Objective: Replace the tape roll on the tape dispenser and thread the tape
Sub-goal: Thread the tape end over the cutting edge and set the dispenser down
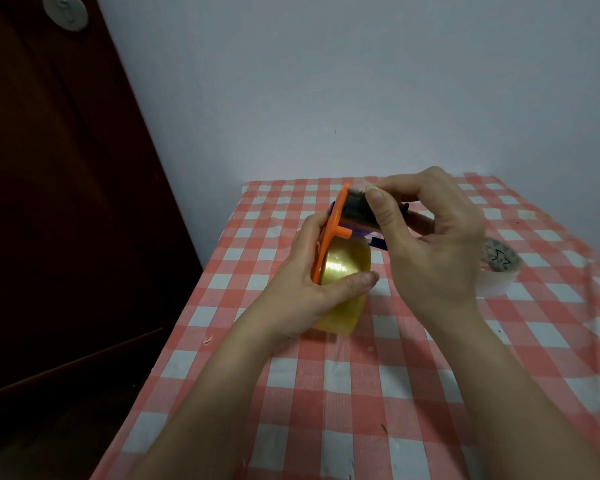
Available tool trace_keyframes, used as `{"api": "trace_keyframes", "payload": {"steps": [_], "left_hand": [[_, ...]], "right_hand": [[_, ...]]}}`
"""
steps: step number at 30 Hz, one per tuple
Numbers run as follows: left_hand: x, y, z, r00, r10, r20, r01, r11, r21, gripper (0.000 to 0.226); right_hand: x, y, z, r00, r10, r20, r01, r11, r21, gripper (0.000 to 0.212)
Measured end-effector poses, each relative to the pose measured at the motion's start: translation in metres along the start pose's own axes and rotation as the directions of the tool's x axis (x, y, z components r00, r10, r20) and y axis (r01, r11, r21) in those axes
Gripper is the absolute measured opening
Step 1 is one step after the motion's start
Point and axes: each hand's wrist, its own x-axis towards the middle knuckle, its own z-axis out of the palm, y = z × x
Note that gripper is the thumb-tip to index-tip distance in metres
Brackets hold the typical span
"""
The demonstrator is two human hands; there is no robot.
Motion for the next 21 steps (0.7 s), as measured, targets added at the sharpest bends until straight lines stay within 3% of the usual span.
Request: {"api": "trace_keyframes", "payload": {"steps": [9, 15, 21], "left_hand": [[0.010, -0.007, -0.010, 1.000, -0.006, -0.013, 0.007, 0.998, 0.057, 0.104], [0.010, -0.011, -0.011, 0.999, -0.027, -0.036, 0.027, 1.000, 0.012, 0.101], [0.007, -0.007, -0.010, 0.996, -0.021, -0.089, 0.025, 0.999, 0.038, 0.091]], "right_hand": [[-0.005, 0.001, 0.006, 1.000, 0.020, -0.001, -0.020, 0.999, 0.051, 0.009], [-0.006, 0.006, 0.007, 0.997, 0.081, -0.007, -0.080, 0.993, 0.083, 0.010], [-0.007, 0.004, 0.008, 0.999, 0.047, -0.017, -0.046, 0.996, 0.072, 0.011]]}}
